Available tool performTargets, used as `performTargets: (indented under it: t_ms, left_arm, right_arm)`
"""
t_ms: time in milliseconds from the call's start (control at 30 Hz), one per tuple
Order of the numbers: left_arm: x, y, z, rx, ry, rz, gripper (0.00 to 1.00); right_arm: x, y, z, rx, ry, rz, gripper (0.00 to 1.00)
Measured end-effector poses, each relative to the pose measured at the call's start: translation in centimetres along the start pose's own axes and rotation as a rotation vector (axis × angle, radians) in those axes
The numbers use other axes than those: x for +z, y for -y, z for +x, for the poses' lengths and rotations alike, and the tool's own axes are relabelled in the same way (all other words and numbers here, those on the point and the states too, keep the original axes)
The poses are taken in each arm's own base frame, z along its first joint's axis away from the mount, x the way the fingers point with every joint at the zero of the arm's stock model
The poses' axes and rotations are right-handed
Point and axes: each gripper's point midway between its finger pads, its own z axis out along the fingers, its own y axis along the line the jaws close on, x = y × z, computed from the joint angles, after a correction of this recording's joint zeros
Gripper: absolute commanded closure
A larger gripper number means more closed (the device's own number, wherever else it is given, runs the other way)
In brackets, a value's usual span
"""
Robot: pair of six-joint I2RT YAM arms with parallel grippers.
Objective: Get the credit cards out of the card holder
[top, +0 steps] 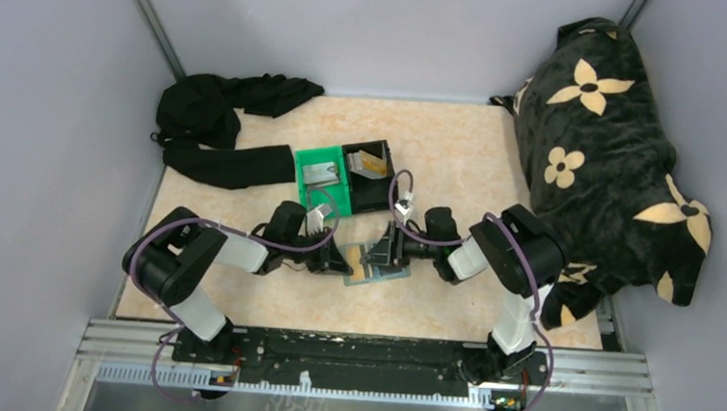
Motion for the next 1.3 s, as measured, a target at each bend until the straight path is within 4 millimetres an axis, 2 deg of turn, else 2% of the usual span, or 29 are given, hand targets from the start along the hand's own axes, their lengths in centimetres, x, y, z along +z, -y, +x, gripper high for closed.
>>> performTargets:
  t_ms: [433, 600, 700, 833, 1100, 1300]
  left_arm:
    - [0.1, 0.1, 0.1, -0.010, -0.026, 0.035, 0.85]
    - [0.1, 0.1, 0.1, -0.012, -0.029, 0.035, 0.85]
    - [0.1, 0.0, 0.1, -0.014, -0.031, 0.034, 0.85]
    - [0.1, 0.0, 0.1, -0.015, -0.034, 0.034, 0.85]
    - [0.1, 0.0, 0.1, -0.017, -0.035, 0.033, 0.85]
    - [0.0, 0.0, 0.0, -0.013, -0.027, 0.022, 0.85]
  right_arm:
    - [0.5, -1.8, -0.1, 0.147, 0.052, -0.204, 0.54]
    - [0.7, -1.3, 0.1, 0.124, 0.037, -0.155, 0.56]
    - [1.2, -0.9, 0.3, 0.067, 0.001, -0.077, 0.59]
    - [1.6, -0.5, 0.6, -0.003, -0.042, -0.009, 0.59]
    - [1.4, -0.5, 0.7, -0.025, -0.056, -0.012, 0.59]
    - [0.4, -0.3, 1.2, 0.013, -0.068, -0.031, 0.59]
